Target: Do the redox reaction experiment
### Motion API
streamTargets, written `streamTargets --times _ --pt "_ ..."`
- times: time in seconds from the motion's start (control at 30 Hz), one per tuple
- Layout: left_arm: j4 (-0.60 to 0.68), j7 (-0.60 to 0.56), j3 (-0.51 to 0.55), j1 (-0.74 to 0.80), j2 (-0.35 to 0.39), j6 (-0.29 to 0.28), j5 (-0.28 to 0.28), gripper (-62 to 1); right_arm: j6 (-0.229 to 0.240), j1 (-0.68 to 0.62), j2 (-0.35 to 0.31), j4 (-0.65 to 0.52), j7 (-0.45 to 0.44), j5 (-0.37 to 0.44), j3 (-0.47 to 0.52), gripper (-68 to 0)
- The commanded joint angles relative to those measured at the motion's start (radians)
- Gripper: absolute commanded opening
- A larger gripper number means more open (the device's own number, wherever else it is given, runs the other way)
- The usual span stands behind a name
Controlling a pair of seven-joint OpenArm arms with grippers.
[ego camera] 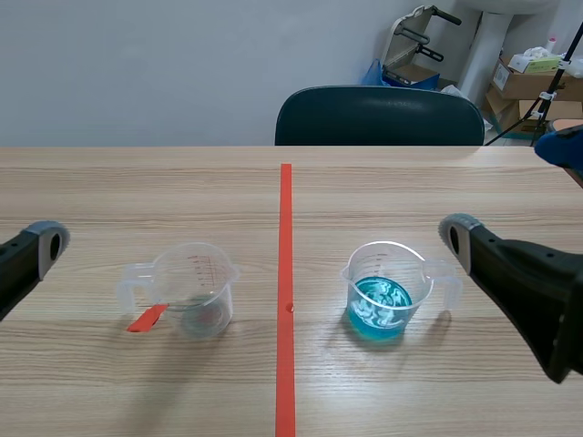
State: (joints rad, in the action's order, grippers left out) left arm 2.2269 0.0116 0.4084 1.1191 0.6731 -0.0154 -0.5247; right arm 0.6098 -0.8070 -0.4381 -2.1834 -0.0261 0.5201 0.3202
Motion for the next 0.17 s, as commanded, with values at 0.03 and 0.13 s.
streamTargets --times 0.03,0.13 --pt "0.003 -0.011 -0.002 0.008 0.000 0.002 -0.003 1.4 0.000 0.009 -0.005 0.001 -0.016 0.007 0.000 0.4" --pt "0.003 -0.011 -0.002 0.008 0.000 0.002 -0.003 1.4 0.000 0.009 -0.005 0.001 -0.016 0.007 0.000 0.4"
